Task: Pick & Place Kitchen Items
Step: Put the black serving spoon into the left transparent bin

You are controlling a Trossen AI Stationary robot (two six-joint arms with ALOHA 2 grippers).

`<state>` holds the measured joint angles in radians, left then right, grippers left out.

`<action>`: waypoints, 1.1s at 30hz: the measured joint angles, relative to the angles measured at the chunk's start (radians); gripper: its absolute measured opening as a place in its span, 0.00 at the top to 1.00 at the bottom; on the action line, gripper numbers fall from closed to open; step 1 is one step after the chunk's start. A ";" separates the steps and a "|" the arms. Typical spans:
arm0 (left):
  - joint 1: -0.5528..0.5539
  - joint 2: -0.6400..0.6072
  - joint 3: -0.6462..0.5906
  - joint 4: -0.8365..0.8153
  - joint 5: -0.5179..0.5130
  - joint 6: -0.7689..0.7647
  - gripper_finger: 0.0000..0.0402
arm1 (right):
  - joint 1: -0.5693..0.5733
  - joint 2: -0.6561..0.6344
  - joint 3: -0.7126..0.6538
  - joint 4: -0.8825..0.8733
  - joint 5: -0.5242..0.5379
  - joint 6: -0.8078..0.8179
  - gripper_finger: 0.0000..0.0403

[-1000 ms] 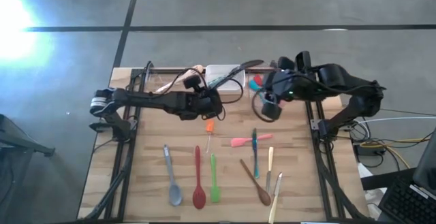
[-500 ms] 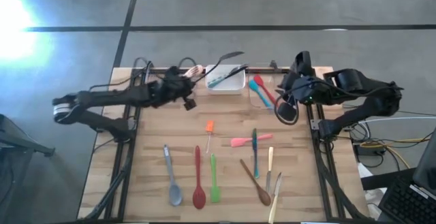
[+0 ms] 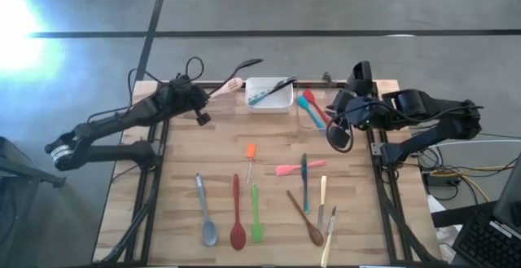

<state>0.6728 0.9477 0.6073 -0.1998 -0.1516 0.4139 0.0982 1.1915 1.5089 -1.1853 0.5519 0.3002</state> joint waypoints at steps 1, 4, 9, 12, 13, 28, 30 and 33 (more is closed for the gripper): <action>0.014 0.012 0.001 0.001 0.017 0.011 0.96 | 0.000 0.002 0.000 0.009 0.000 -0.009 0.85; 0.057 0.051 0.004 0.017 0.042 0.035 0.96 | 0.000 0.003 0.000 0.024 -0.001 -0.020 0.86; 0.142 0.125 0.009 0.045 0.071 0.028 0.96 | 0.000 0.002 0.000 0.025 -0.004 -0.019 0.87; 0.185 0.170 0.009 0.051 0.082 0.015 0.96 | 0.000 0.001 0.000 0.025 -0.004 -0.019 0.87; 0.196 0.186 0.009 0.050 0.082 0.015 0.96 | 0.000 0.001 0.000 0.025 -0.004 -0.019 0.87; 0.242 0.360 0.012 0.075 0.080 0.016 0.96 | 0.000 0.001 0.000 0.023 -0.006 -0.023 0.87; 0.243 0.375 0.014 0.078 0.079 0.016 0.96 | 0.000 0.001 0.000 0.022 -0.005 -0.023 0.87; 0.243 0.392 0.014 0.077 0.078 0.014 0.96 | 0.000 0.001 0.000 0.023 -0.005 -0.023 0.87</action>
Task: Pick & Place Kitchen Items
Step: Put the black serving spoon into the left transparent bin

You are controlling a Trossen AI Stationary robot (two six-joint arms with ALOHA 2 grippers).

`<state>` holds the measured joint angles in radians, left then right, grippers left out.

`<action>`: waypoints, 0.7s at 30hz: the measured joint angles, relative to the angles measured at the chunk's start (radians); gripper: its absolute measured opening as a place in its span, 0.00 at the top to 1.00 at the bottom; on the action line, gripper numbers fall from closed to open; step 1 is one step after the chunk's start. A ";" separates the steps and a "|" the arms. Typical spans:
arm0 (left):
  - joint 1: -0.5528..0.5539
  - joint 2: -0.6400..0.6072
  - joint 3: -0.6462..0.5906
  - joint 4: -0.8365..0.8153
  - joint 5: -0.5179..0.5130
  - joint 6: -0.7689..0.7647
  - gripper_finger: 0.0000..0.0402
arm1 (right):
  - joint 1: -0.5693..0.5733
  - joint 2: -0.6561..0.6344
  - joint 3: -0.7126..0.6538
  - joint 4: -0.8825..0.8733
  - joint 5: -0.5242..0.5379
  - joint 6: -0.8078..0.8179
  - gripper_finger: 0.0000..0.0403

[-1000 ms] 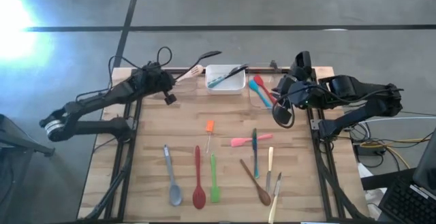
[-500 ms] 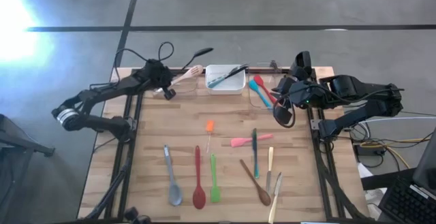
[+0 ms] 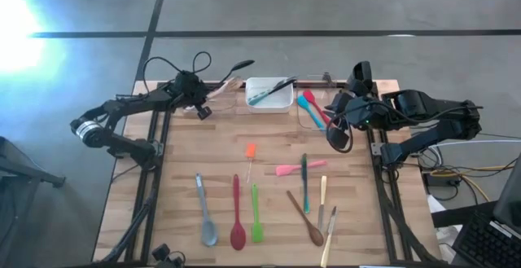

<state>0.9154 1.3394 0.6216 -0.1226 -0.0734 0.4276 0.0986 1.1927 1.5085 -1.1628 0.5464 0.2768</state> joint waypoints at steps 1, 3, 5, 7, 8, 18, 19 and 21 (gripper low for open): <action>0.000 0.002 0.000 -0.001 0.000 -0.002 0.96 | 0.000 0.000 0.000 0.000 0.000 0.000 0.87; 0.000 0.003 0.000 -0.005 -0.002 -0.003 0.96 | 0.000 0.000 0.000 0.000 0.000 0.000 0.87; 0.000 0.000 0.000 -0.010 -0.004 -0.007 0.96 | 0.000 0.000 0.000 0.000 0.000 0.000 0.87; 0.000 -0.002 -0.001 -0.013 -0.006 -0.016 0.94 | 0.000 0.000 0.000 0.000 0.000 0.000 0.87; 0.000 -0.002 -0.001 -0.015 -0.008 -0.018 0.91 | 0.000 0.000 0.000 0.000 0.000 0.000 0.87; 0.000 -0.004 -0.003 -0.026 -0.033 -0.041 0.74 | 0.000 0.000 0.000 -0.001 0.000 0.000 0.87; 0.000 -0.004 -0.003 -0.026 -0.035 -0.044 0.74 | 0.000 0.000 0.000 -0.001 0.000 0.000 0.87; 0.000 -0.005 -0.003 -0.027 -0.038 -0.046 0.74 | 0.000 0.000 0.000 -0.001 0.000 0.000 0.87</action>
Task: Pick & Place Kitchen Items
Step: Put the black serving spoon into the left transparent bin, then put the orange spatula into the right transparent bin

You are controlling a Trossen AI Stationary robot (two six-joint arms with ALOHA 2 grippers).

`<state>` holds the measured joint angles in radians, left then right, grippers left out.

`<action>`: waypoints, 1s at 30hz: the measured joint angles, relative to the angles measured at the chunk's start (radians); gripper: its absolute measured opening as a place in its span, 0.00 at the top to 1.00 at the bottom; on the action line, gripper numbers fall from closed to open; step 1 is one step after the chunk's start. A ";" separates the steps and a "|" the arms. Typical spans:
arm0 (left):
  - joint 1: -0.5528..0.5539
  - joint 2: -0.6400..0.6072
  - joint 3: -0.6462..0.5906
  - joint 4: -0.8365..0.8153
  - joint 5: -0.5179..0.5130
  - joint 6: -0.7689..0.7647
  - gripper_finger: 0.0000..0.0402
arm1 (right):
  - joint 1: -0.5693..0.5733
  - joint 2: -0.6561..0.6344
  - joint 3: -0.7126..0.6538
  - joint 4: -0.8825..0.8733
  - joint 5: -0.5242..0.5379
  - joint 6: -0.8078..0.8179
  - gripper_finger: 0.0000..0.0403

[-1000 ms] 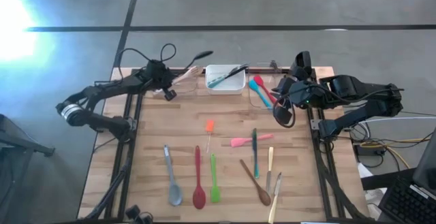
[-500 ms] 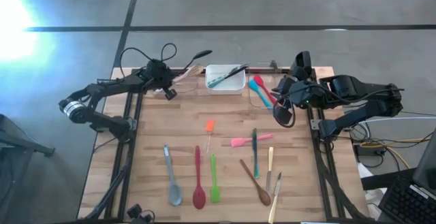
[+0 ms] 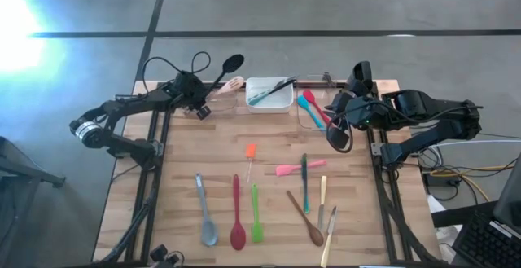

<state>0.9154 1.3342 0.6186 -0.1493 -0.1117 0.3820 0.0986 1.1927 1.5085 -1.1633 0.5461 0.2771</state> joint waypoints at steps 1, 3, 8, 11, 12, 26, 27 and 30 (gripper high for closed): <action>0.000 -0.002 0.000 0.000 -0.001 0.000 0.74 | 0.000 0.000 0.000 0.000 0.000 0.000 0.87; 0.000 -0.010 -0.001 -0.001 -0.006 -0.014 0.74 | 0.000 0.000 0.000 0.000 0.000 0.000 0.87; -0.001 -0.084 -0.006 -0.036 -0.010 -0.061 0.72 | 0.000 0.000 0.000 0.000 0.000 0.000 0.87; -0.002 -0.155 0.011 -0.036 -0.011 -0.072 0.71 | 0.000 0.000 0.000 -0.001 0.000 0.000 0.87; -0.002 -0.178 0.015 -0.048 -0.011 -0.074 0.71 | 0.000 0.000 0.000 -0.001 0.000 0.000 0.87; -0.040 -0.394 0.022 -0.087 0.112 -0.161 0.71 | 0.000 0.000 0.000 0.000 0.000 0.000 0.87; -0.049 -0.412 0.026 -0.087 0.128 -0.173 0.71 | 0.000 0.000 0.000 0.000 0.000 0.000 0.87; -0.088 -0.466 0.039 -0.083 0.161 -0.207 0.71 | 0.000 0.000 0.000 0.000 0.001 0.000 0.87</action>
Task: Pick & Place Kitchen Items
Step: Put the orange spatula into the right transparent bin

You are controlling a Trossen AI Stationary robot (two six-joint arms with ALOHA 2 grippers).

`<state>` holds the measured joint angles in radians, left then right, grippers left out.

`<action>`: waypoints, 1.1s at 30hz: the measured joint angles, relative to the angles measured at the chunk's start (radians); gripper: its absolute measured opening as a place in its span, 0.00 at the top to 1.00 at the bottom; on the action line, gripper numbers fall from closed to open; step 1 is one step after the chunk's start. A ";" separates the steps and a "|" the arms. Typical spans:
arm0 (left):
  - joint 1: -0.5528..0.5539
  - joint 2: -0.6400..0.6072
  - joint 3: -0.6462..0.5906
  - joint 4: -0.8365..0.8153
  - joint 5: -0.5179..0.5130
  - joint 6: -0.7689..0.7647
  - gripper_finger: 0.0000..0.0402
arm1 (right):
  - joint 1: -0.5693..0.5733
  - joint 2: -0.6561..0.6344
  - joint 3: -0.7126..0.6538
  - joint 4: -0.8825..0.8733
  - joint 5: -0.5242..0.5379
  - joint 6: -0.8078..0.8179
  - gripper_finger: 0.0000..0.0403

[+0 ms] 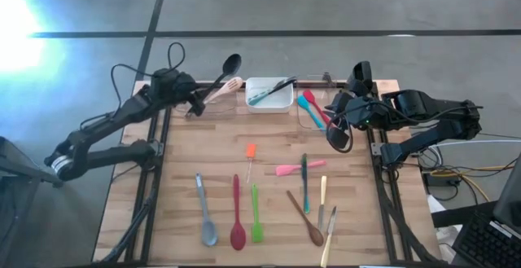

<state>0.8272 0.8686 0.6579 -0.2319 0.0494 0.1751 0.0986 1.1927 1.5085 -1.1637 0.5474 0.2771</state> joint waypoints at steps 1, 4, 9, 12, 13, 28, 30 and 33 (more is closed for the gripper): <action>-0.017 -0.016 0.004 -0.001 0.009 -0.011 0.71 | 0.000 0.000 0.000 0.000 0.001 0.000 0.87; -0.080 -0.059 0.019 -0.002 0.019 -0.047 0.72 | 0.000 0.000 0.000 0.000 0.002 0.000 0.87; -0.219 -0.113 0.037 0.002 0.019 -0.105 0.72 | -0.001 0.000 0.000 0.000 0.003 -0.041 0.87; -0.318 -0.132 0.041 0.000 0.010 -0.132 0.72 | -0.001 0.000 0.000 0.000 0.003 -0.107 0.87; -0.353 -0.135 0.042 0.000 -0.001 -0.143 0.72 | 0.000 0.000 0.000 0.001 0.003 -0.104 0.87; -0.883 -0.075 0.043 -0.001 -0.329 -0.307 0.74 | -0.001 0.000 0.000 0.047 0.003 0.004 0.87; -0.944 -0.051 0.043 0.000 -0.390 -0.334 0.74 | -0.001 0.003 0.000 0.048 0.003 0.003 0.87; -1.012 0.000 0.042 0.000 -0.475 -0.376 0.74 | 0.000 0.007 0.000 0.046 0.002 0.004 0.87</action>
<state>-0.1850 0.8684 0.7002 -0.2316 -0.4253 -0.2009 0.0981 1.1995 1.5085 -1.1182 0.5497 0.2810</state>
